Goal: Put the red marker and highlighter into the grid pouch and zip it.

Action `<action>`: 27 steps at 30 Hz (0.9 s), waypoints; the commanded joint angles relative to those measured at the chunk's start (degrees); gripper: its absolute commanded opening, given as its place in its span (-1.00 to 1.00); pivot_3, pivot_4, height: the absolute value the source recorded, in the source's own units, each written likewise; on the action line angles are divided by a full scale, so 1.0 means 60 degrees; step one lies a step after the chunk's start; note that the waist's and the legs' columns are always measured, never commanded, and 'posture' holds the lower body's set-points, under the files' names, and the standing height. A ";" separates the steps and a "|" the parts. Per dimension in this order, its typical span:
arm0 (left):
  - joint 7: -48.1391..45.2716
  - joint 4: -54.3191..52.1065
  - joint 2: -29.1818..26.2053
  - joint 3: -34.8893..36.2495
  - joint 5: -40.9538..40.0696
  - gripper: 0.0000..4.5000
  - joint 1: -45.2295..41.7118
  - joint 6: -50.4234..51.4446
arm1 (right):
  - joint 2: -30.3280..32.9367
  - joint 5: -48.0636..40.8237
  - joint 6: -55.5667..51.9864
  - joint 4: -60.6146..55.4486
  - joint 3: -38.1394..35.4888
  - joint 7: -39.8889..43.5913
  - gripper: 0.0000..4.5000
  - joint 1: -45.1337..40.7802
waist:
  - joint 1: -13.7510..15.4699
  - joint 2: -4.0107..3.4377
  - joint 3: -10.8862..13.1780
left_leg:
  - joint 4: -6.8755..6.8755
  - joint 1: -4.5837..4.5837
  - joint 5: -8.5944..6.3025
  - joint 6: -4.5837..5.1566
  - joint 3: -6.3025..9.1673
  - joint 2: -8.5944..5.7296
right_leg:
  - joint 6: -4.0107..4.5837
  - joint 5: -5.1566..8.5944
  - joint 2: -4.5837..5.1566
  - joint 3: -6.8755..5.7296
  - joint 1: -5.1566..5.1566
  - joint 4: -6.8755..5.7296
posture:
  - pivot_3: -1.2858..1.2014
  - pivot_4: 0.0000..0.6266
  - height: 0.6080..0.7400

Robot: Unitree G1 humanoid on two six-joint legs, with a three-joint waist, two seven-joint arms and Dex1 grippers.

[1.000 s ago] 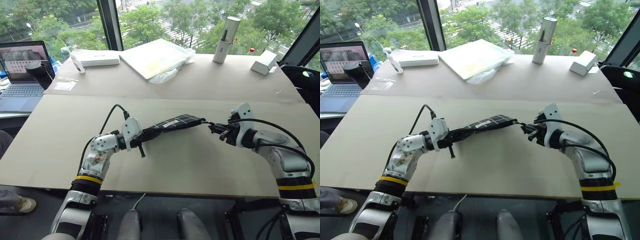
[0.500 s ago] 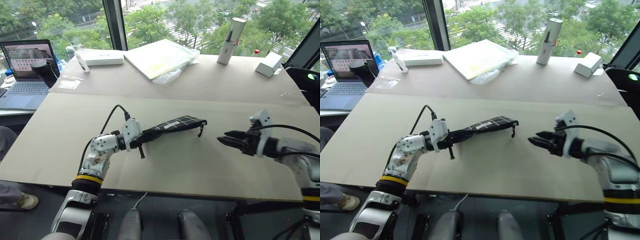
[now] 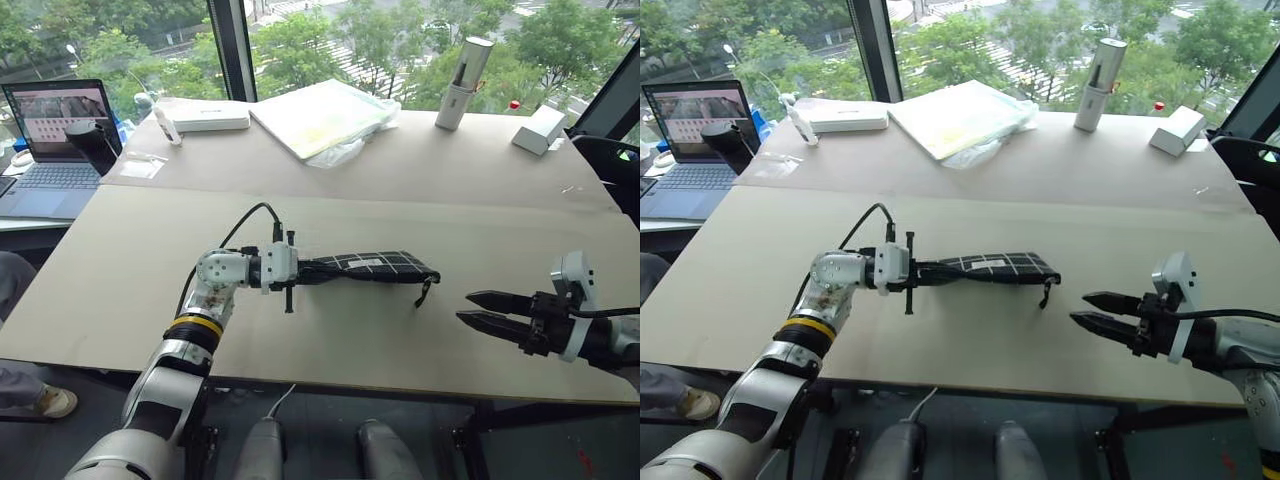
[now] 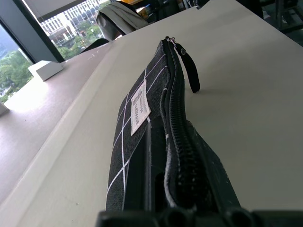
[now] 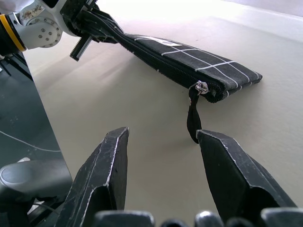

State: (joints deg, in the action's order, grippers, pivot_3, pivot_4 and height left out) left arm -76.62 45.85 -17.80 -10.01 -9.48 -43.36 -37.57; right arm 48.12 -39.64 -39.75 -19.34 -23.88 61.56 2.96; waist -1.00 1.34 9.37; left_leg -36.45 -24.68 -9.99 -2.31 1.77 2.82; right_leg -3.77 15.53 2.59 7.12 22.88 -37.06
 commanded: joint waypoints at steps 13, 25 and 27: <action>-0.0604 -0.2351 -0.0794 0.0641 -0.1243 0.85 0.1037 0.3449 | 0.0117 0.0034 0.0367 0.0300 0.0004 -0.0362 0.17 -0.0290 | -0.0072 -0.0001 -0.0001 | 0.0001 0.0001 0.0000 0.0000 0.0004 0.0003 | 0.0004 -0.0002 -0.0001 0.0000 0.0002 -0.0007 | 0.03 -0.52 1.00; 0.3459 -0.8213 -0.2374 0.3267 -0.3566 0.85 0.4197 1.0660 | 0.0624 0.0884 0.1293 0.2871 0.0659 0.0477 0.17 -0.1761 | -0.0147 -0.0002 0.0000 | 0.0000 0.0007 -0.0001 0.0001 0.0009 0.0008 | 0.0003 -0.0001 0.0002 -0.0009 -0.0006 -0.0006 | 0.03 -0.52 1.00; 0.3983 -0.8620 -0.2390 0.3575 -0.3678 0.85 0.4496 1.0994 | 0.0618 0.0997 0.1449 0.3132 0.0745 0.0574 0.17 -0.1890 | -0.0167 -0.0002 0.0001 | 0.0005 0.0009 0.0000 0.0000 0.0010 0.0011 | 0.0006 -0.0002 0.0000 -0.0011 -0.0003 -0.0006 | 0.03 -0.52 1.00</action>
State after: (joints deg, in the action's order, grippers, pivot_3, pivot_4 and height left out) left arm -56.02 -1.87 -31.68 8.70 -29.67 -16.85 26.31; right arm 51.12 -34.23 -32.99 -1.28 -19.06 63.86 -7.08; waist -2.00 1.33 9.38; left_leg -36.43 -24.61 -10.00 -2.31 1.83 2.89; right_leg -3.73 15.52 2.60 7.05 22.83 -37.09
